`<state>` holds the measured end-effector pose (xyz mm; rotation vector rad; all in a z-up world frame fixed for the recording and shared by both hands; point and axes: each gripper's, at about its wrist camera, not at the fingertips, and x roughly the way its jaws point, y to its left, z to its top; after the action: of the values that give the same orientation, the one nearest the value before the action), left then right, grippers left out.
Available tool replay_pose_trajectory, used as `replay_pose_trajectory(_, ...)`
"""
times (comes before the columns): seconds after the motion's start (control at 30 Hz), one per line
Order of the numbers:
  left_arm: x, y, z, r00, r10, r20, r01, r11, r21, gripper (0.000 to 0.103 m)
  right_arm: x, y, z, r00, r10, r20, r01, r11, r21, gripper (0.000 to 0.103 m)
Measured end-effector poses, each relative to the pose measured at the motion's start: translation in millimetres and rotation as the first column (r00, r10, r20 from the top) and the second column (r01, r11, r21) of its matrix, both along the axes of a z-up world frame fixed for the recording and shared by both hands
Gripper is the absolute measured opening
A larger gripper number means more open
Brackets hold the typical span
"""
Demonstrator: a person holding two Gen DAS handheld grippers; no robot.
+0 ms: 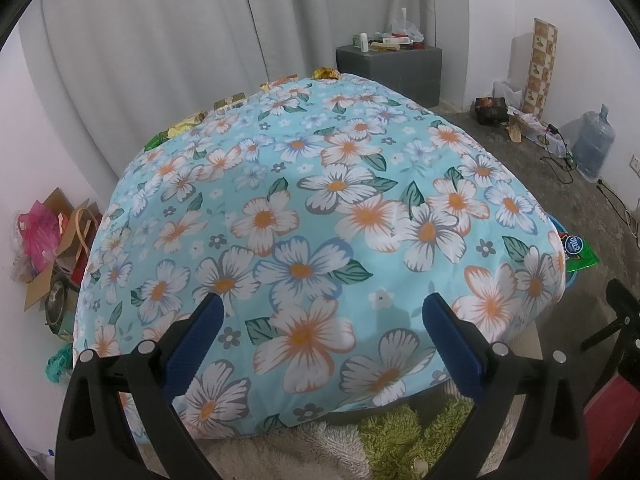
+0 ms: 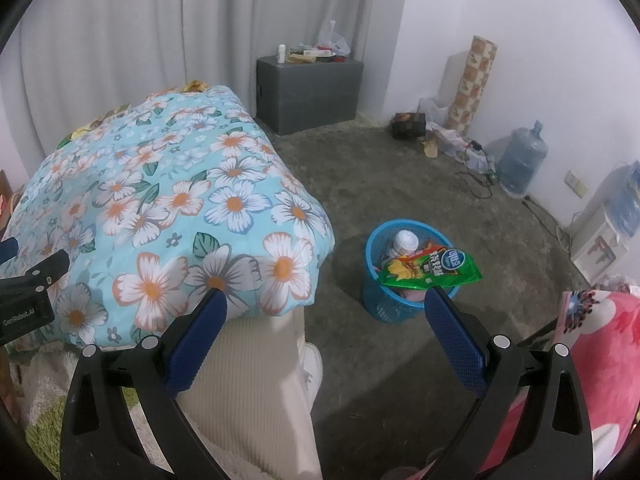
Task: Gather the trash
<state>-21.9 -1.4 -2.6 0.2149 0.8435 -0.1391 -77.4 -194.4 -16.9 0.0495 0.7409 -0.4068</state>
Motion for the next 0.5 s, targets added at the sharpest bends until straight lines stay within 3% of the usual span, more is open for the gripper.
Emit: replay_pose_trajectory(0.5,4.1,-3.6,0.4,1.0,-0.002,-0.001,0.002,1.0,0.001,0.098,0.6,1.8,-0.4,1.0,-0.001,0.0,0.001,1.0,-0.001,0.095)
